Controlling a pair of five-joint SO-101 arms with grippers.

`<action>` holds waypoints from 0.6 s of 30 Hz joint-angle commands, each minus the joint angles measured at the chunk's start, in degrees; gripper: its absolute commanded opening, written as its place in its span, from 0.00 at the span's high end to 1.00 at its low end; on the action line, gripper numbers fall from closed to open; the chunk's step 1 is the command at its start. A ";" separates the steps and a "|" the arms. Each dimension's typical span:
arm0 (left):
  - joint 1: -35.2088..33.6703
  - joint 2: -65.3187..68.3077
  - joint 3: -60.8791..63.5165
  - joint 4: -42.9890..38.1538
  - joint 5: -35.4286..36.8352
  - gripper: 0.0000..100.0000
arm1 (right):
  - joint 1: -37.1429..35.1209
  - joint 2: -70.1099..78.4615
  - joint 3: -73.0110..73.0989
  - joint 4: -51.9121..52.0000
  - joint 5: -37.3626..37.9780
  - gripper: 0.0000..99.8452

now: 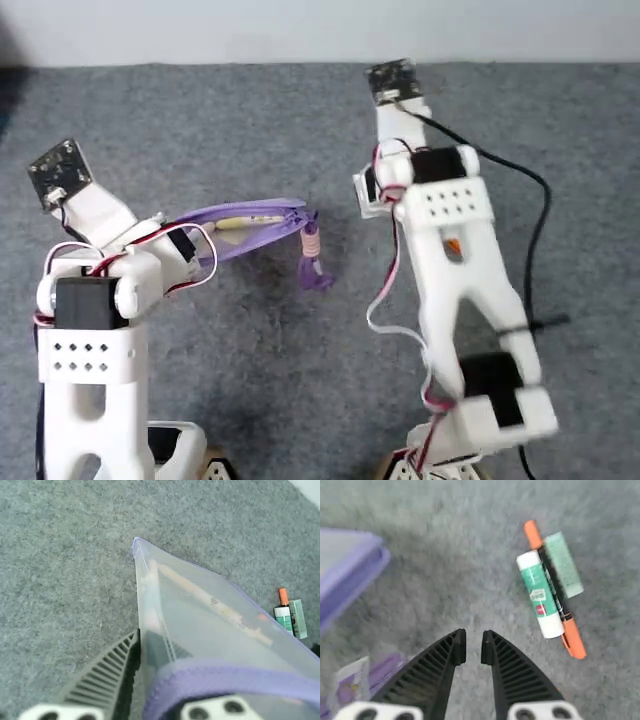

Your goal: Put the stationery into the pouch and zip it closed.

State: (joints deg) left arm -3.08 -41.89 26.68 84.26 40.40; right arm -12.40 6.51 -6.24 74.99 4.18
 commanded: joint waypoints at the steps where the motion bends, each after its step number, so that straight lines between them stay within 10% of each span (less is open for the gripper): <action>1: -0.09 -0.18 -0.40 -1.76 -0.88 0.99 | 1.80 6.11 -7.38 0.84 1.49 0.93; 7: -0.09 -0.09 -0.22 -2.55 -0.88 0.99 | 2.95 18.68 -19.25 1.27 4.04 0.77; 18: -0.09 0.00 -0.22 -2.55 -1.93 0.99 | 4.35 41.80 -42.46 1.36 8.18 0.82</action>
State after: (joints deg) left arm -3.08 -41.89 26.68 83.21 40.31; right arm -8.88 45.54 -40.79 75.78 11.56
